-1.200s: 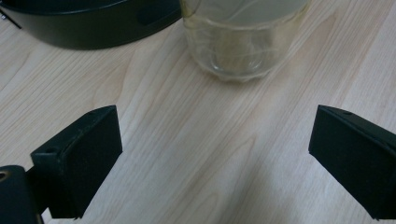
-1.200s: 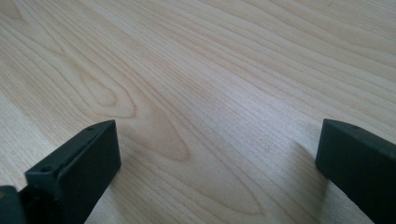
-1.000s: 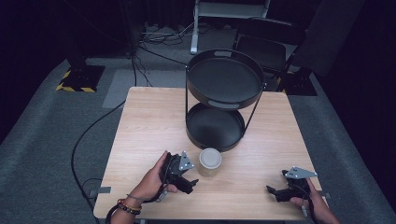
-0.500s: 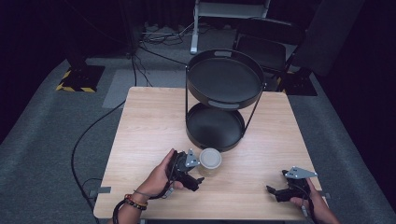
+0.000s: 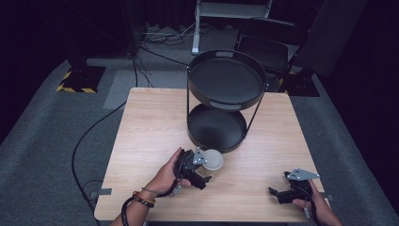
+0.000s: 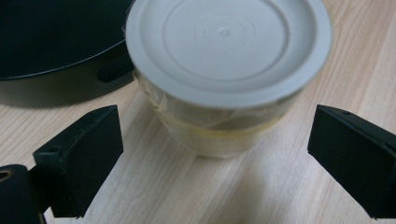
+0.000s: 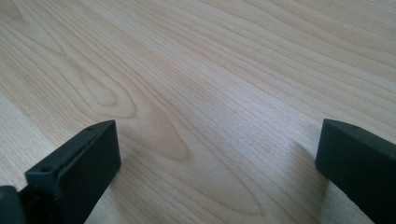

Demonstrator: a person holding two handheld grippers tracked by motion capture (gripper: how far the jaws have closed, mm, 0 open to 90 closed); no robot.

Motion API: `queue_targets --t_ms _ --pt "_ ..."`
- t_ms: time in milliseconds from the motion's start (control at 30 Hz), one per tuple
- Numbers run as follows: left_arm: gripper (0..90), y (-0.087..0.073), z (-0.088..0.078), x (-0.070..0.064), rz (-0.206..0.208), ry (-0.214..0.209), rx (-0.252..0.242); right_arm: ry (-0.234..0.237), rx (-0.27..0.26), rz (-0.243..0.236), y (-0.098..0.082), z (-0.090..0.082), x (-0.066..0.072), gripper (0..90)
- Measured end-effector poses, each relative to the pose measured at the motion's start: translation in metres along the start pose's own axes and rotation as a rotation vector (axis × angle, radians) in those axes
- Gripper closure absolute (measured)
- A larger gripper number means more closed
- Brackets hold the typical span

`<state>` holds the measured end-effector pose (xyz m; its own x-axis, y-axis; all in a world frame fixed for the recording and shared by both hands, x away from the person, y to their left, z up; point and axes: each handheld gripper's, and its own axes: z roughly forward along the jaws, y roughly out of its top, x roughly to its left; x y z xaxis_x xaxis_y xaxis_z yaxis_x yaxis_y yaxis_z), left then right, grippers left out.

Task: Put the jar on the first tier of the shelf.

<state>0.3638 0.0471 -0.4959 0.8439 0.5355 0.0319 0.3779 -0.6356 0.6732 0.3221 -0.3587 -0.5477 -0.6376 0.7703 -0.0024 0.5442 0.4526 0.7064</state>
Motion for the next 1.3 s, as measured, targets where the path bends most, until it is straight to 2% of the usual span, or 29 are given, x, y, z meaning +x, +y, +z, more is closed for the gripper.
queue_targets --t_ms 267,533,800,933,1100,1300 --pt "3.6 0.007 0.013 0.001 0.005 -0.005 0.012 0.0 0.0 0.0 0.0 0.0 0.0 0.0" --pt "3.2 0.011 0.022 0.001 -0.007 -0.016 0.007 0.0 0.0 0.0 0.0 0.0 0.0 0.0" --pt "4.6 0.014 0.032 0.002 -0.053 -0.038 -0.035 0.0 0.0 0.0 0.0 0.0 0.0 0.0" --pt "5.0 0.012 0.041 0.002 -0.066 -0.036 -0.035 0.0 0.0 0.0 0.0 0.0 0.0 0.0" --pt "5.5 0.011 0.043 0.001 -0.069 -0.031 -0.045 0.0 0.0 0.0 0.0 0.0 0.0 0.0" --pt "8.4 0.012 0.043 -0.001 -0.05 -0.023 -0.063 0.0 0.0 0.0 0.0 0.0 0.0 0.0"
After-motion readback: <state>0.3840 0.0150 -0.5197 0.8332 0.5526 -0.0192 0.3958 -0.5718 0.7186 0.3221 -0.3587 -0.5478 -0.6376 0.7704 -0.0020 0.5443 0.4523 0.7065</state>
